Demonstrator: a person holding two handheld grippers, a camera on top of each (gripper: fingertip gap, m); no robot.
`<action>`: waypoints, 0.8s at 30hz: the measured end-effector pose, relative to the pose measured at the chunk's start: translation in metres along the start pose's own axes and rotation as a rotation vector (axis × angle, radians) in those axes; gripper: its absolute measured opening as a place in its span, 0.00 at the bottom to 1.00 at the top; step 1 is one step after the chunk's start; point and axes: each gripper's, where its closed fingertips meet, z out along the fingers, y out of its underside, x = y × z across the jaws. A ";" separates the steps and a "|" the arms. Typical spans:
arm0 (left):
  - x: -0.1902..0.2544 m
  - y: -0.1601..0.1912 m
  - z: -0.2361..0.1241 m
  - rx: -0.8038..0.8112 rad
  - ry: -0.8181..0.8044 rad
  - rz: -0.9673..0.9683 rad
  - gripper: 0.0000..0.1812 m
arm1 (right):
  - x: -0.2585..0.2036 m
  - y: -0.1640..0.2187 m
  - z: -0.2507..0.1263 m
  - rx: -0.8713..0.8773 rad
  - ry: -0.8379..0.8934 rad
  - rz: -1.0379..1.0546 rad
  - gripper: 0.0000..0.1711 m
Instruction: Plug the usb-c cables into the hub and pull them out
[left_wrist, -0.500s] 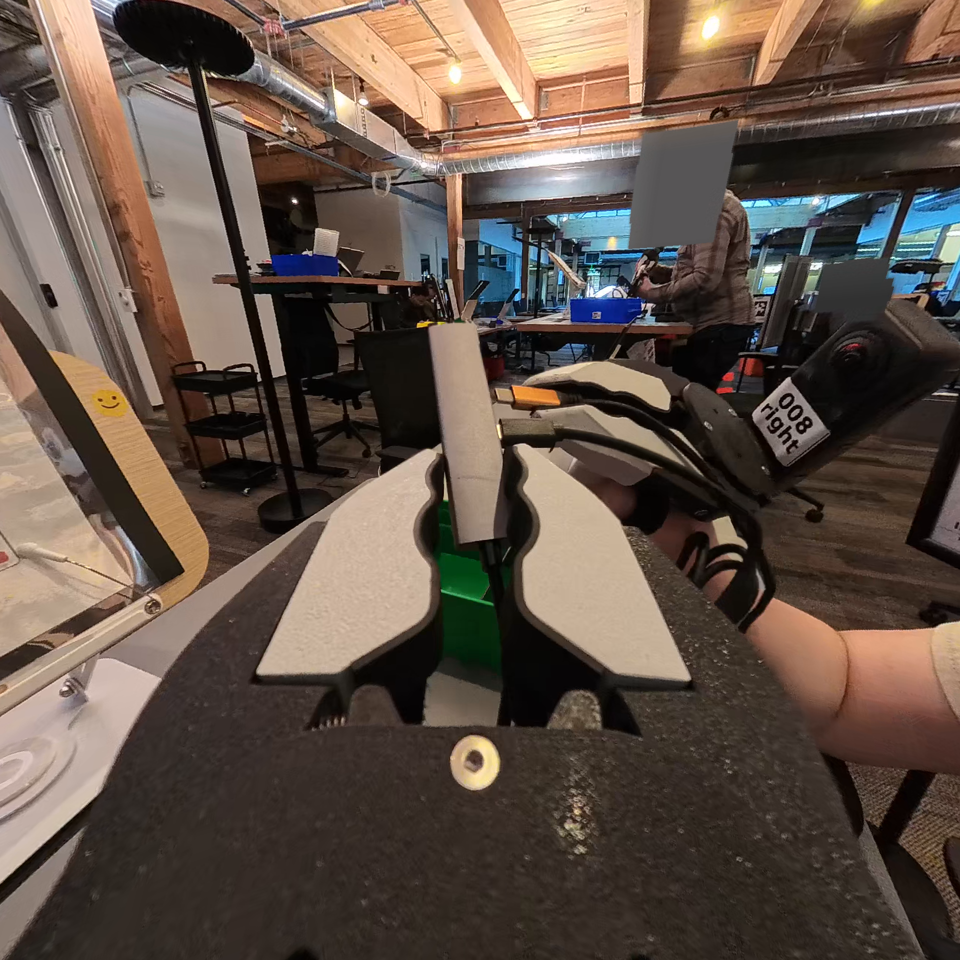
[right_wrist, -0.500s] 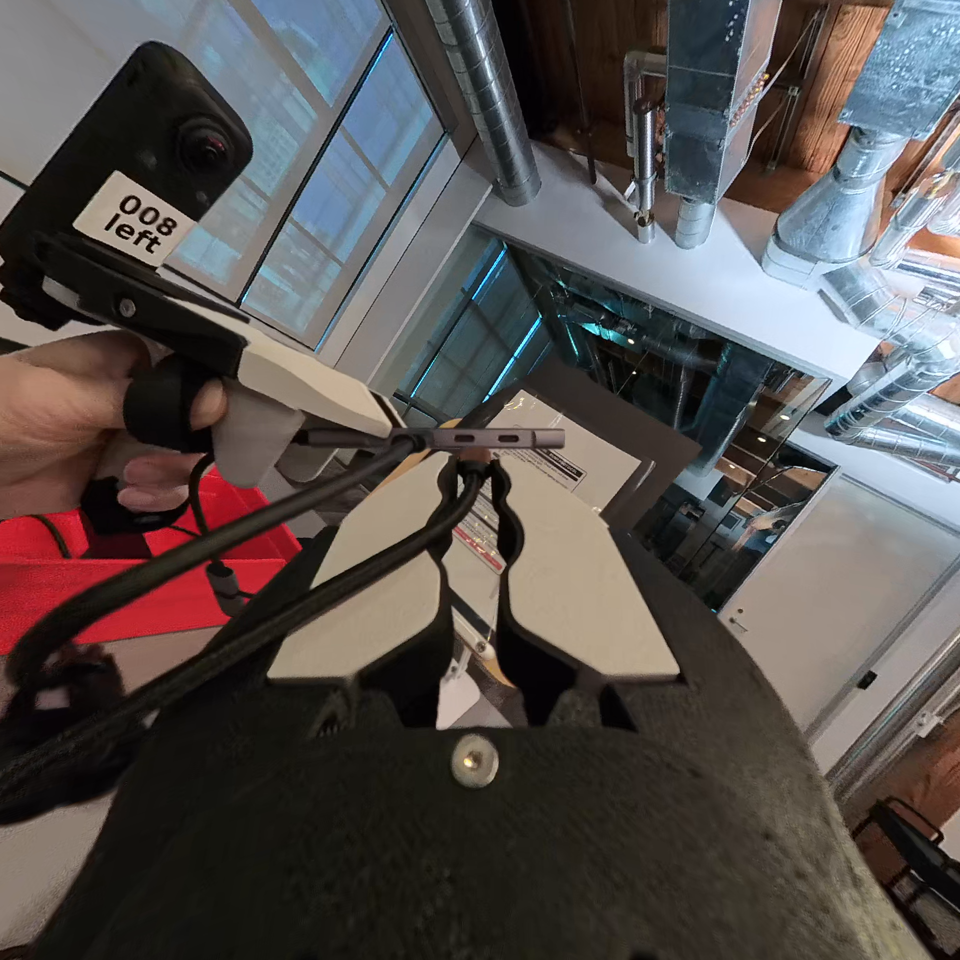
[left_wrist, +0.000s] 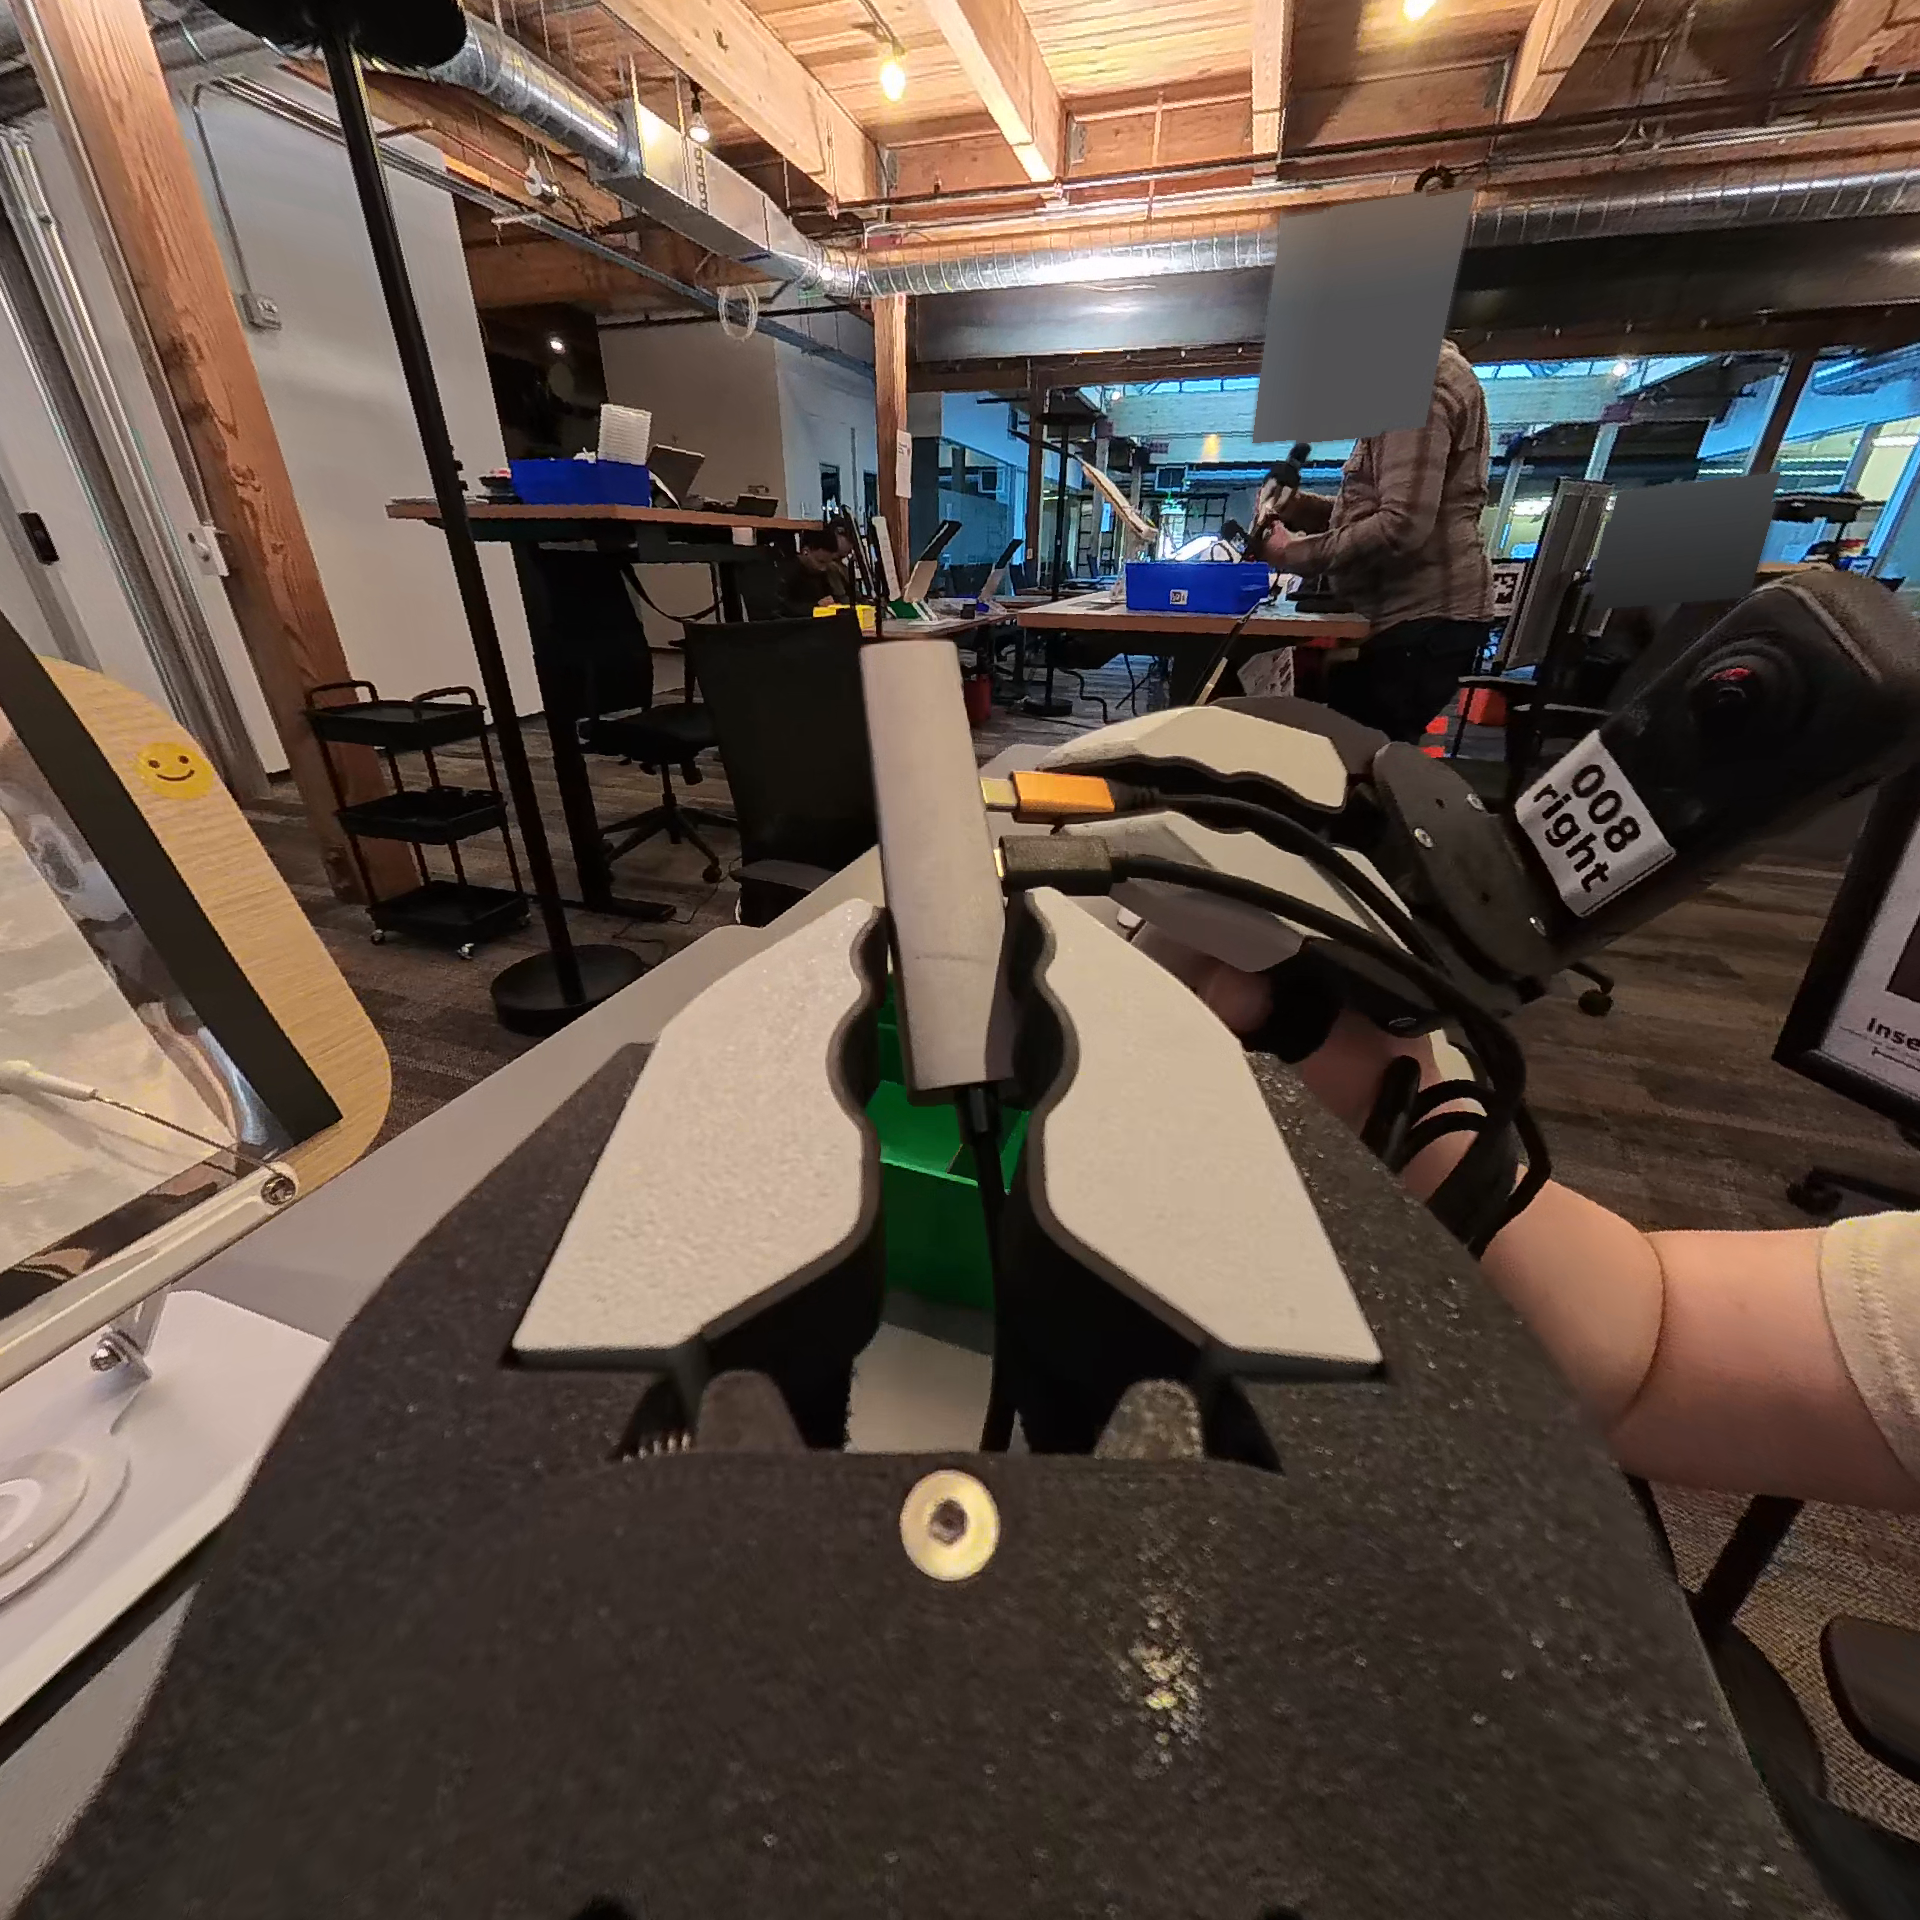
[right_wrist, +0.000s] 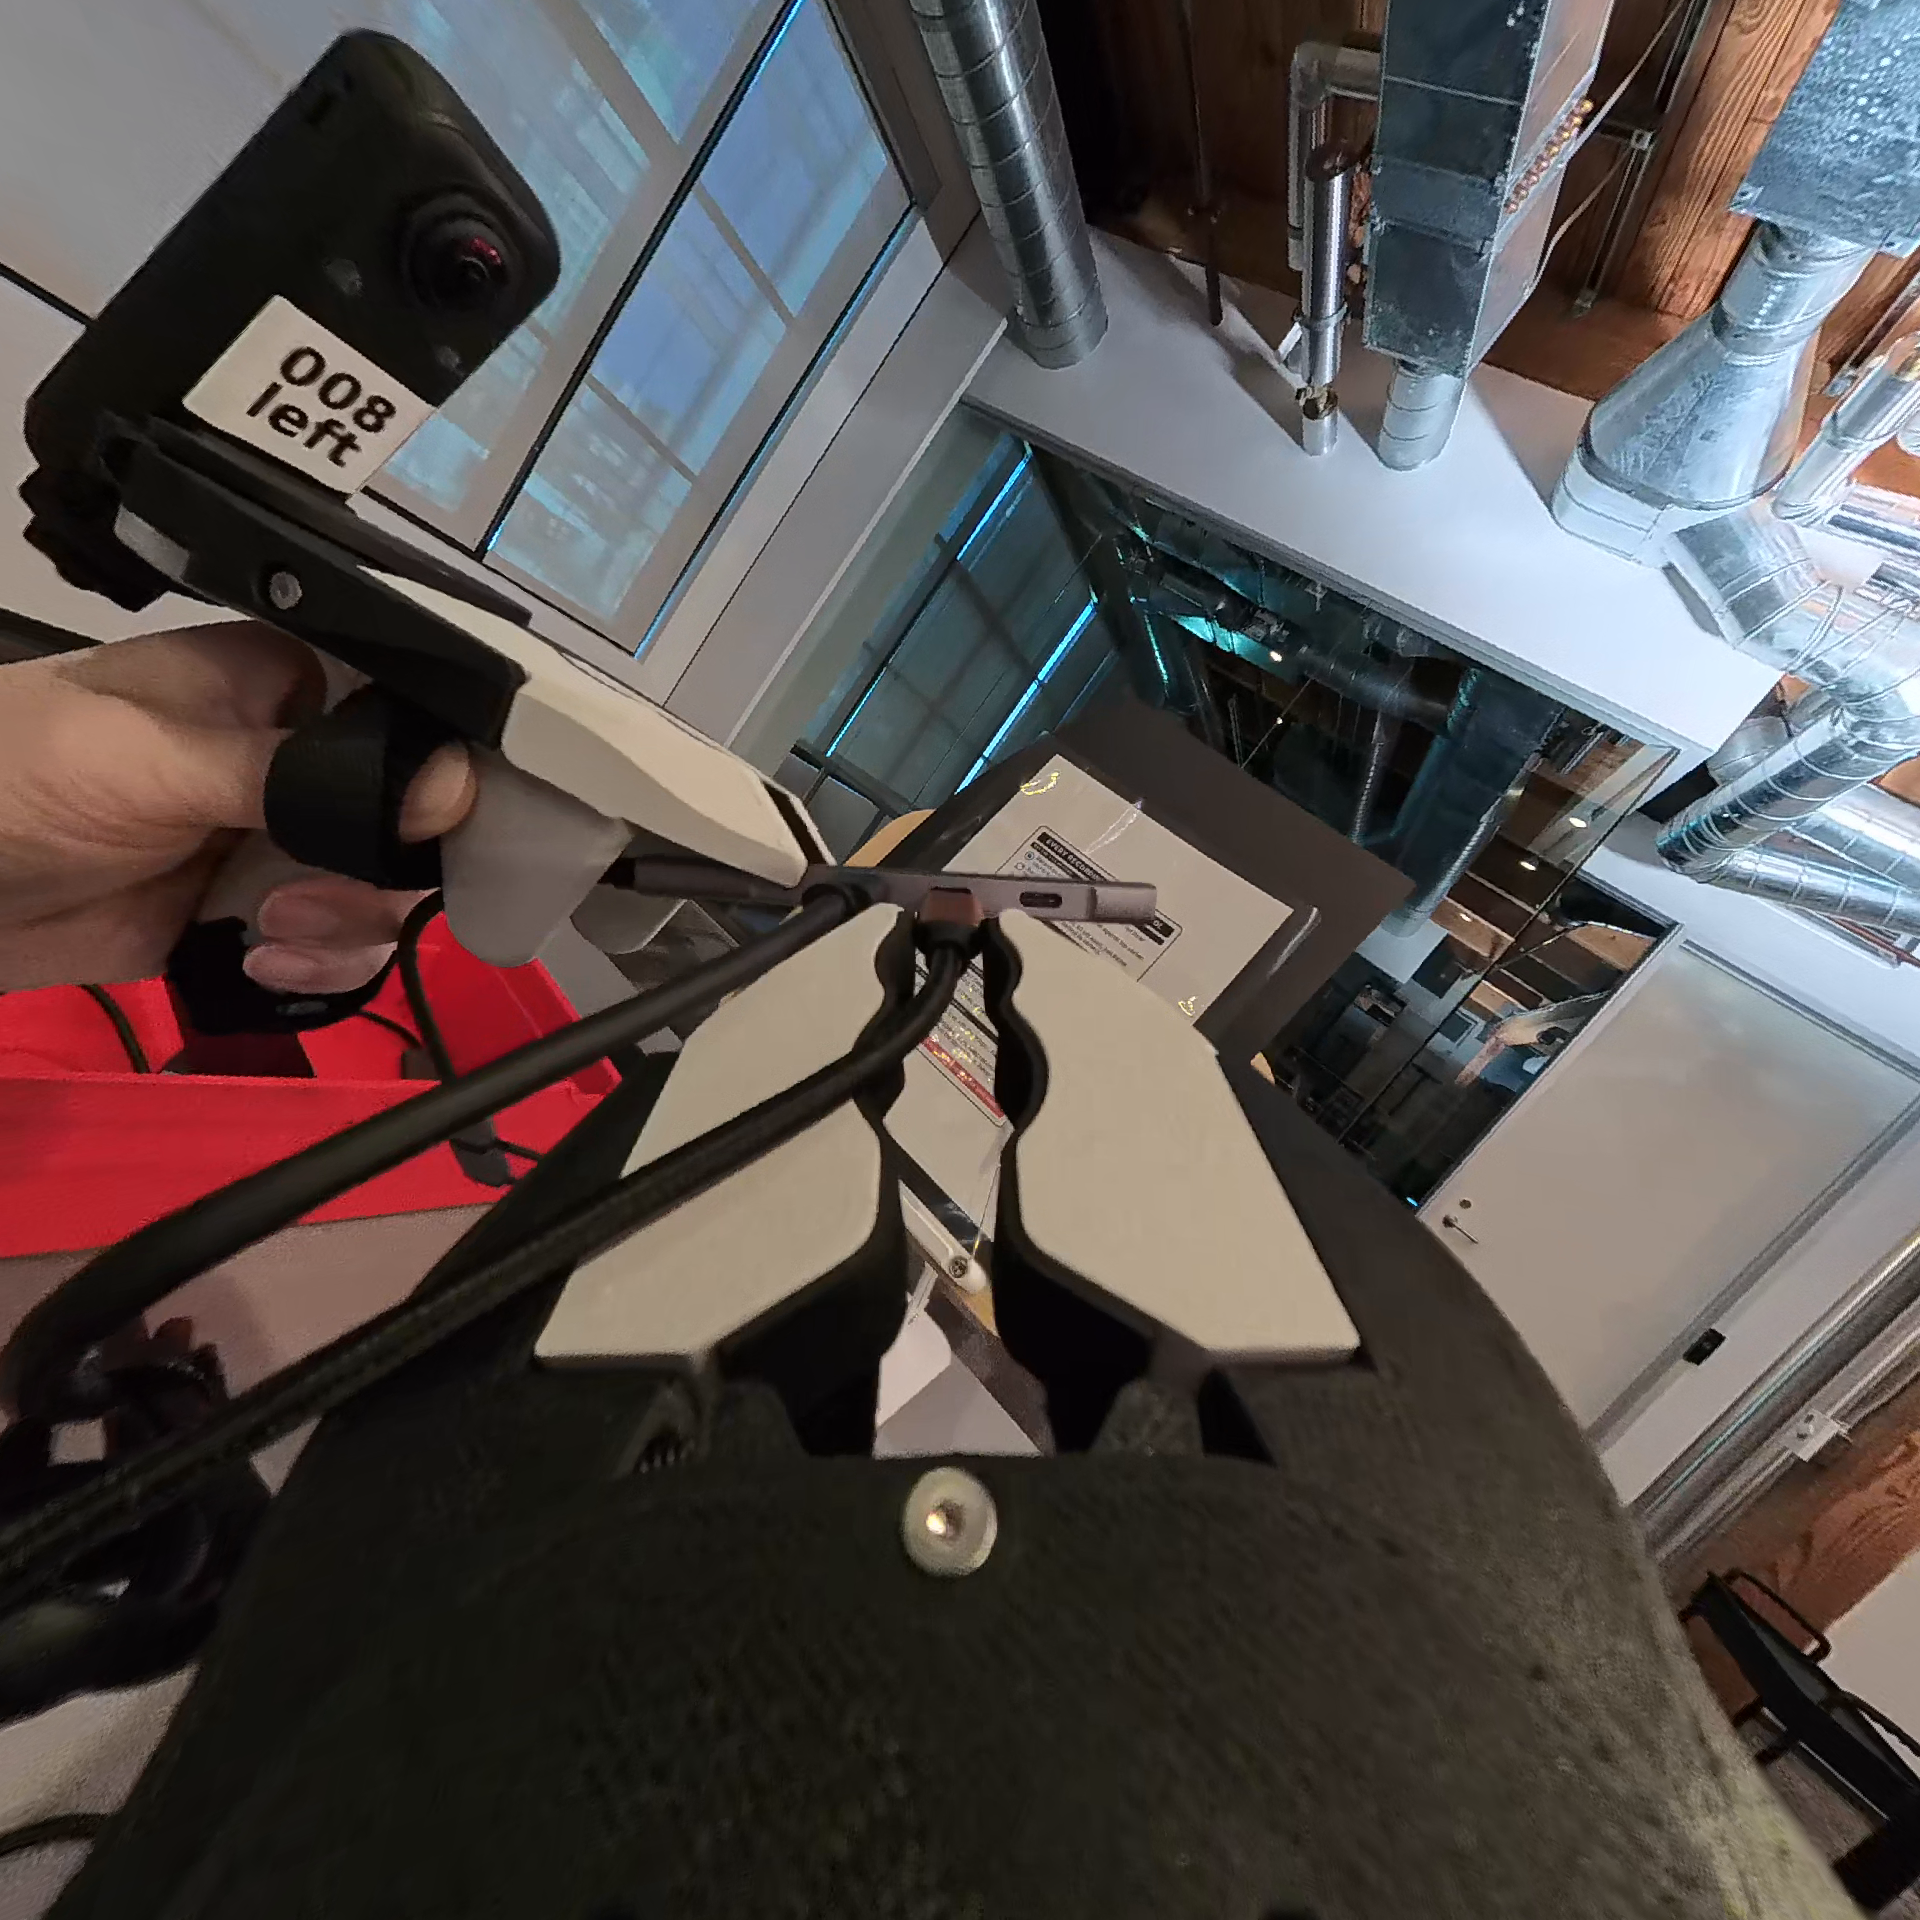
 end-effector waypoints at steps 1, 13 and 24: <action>0.000 0.000 0.000 -0.002 0.002 -0.001 0.12 | 0.000 0.000 0.000 -0.002 -0.002 -0.013 0.07; 0.001 0.002 0.000 -0.030 -0.006 0.055 0.12 | -0.001 0.002 0.000 -0.021 -0.022 0.027 0.07; 0.004 0.002 -0.005 -0.081 -0.061 0.192 0.12 | -0.005 -0.001 0.000 0.025 -0.038 0.070 0.07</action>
